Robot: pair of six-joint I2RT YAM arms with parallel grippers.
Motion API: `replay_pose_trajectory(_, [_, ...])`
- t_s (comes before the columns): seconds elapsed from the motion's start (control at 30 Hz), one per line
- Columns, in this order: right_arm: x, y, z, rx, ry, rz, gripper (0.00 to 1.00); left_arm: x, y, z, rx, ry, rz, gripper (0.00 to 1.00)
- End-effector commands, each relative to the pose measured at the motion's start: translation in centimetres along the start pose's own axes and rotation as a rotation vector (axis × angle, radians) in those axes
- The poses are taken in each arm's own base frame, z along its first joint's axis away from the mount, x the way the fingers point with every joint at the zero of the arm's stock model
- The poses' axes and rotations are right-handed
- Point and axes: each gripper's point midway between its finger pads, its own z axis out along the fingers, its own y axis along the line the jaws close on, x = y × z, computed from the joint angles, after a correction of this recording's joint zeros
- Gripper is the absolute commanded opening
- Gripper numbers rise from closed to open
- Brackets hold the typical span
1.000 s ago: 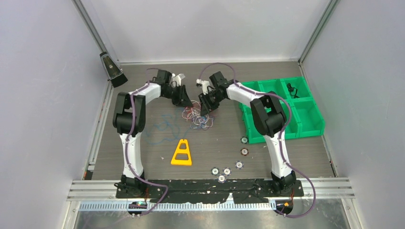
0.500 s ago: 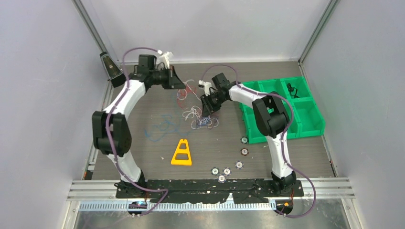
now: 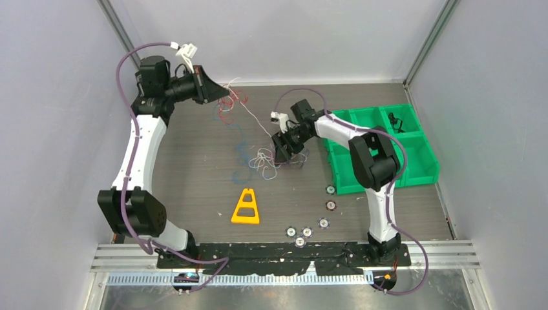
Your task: Untangle the cables
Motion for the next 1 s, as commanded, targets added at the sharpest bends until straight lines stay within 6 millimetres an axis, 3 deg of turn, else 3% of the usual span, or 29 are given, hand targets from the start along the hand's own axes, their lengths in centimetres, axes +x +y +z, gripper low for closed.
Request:
replay_pose_trajectory(0.0, [-4.5, 6.2, -7.3, -0.129, -0.141, -0.178, 0.77, 0.6, -3.3, -1.4, 0.121, -0.001, 0.113, 0.00])
replay_pose_trajectory(0.1, [-7.3, 9.9, -11.7, -0.159, -0.243, -0.263, 0.86, 2.0, -3.3, -1.8, 0.131, 0.017, 0.178, 0.00])
replay_pose_trajectory(0.2, [-10.2, 12.1, -14.9, -0.154, -0.338, -0.313, 0.89, 2.9, -3.6, -2.0, 0.156, 0.037, 0.208, 0.00])
replay_pose_trajectory(0.4, [-16.3, 15.4, -18.2, -0.229, -0.527, -0.272, 0.94, 4.4, -5.4, -1.9, 0.251, 0.082, 0.244, 0.00])
replay_pose_trajectory(0.57, [-19.6, 17.1, -18.3, -0.288, -0.613, -0.281, 0.88, 5.1, -6.6, -1.6, 0.299, 0.097, 0.269, 0.00])
replay_pose_trajectory(0.77, [-20.2, 18.1, -16.7, -0.320, -0.607, -0.289, 0.72, 5.1, -7.5, -1.3, 0.316, 0.102, 0.282, 0.00])
replay_pose_trajectory(0.97, [-19.1, 16.6, -14.9, -0.279, -0.572, -0.279, 0.38, 4.9, -7.8, -1.3, 0.317, 0.098, 0.290, 0.00])
